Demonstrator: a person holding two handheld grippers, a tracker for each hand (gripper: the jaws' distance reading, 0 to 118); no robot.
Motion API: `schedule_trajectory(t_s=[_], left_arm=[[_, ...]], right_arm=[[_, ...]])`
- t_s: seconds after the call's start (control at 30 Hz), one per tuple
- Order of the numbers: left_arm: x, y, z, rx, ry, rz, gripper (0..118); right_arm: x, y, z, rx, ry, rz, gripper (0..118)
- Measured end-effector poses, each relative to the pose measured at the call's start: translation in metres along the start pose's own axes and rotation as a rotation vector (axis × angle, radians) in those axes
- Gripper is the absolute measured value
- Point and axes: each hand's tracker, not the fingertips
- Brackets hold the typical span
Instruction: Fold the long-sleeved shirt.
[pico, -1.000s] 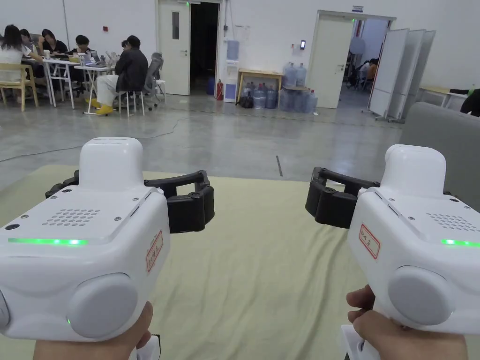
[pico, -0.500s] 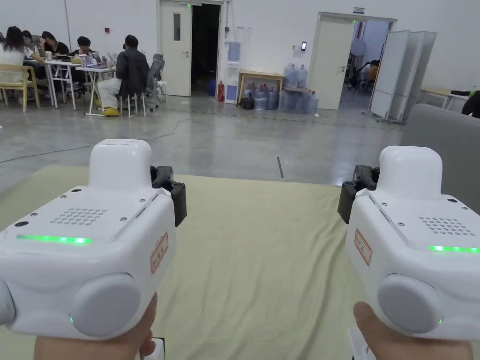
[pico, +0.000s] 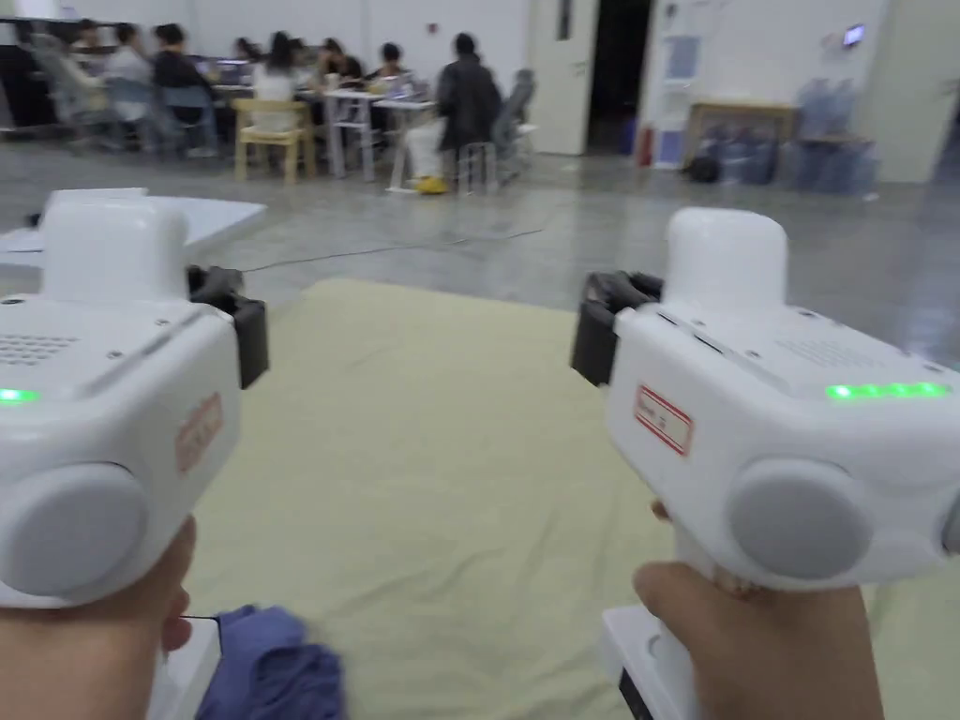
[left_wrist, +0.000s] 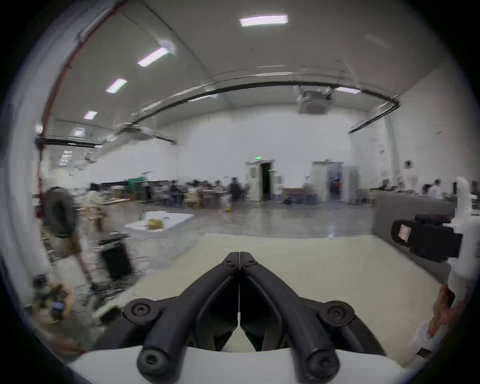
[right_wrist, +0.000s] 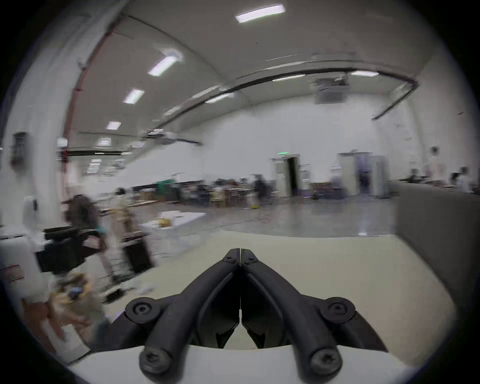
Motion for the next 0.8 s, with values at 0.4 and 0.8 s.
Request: schedule_trajectory(t_s=[0.4,0.8], left_arm=[[-0.08,-0.121,-0.058,-0.429,0.049,-0.016,0],[-0.035,-0.305,-0.185,-0.898,-0.088,0.138,118]], right_arm=[[-0.072,-0.057,-0.046,-0.231,0.301,0.004,2],[-0.03,-0.104,-0.064,-0.415,0.195,0.037,2]])
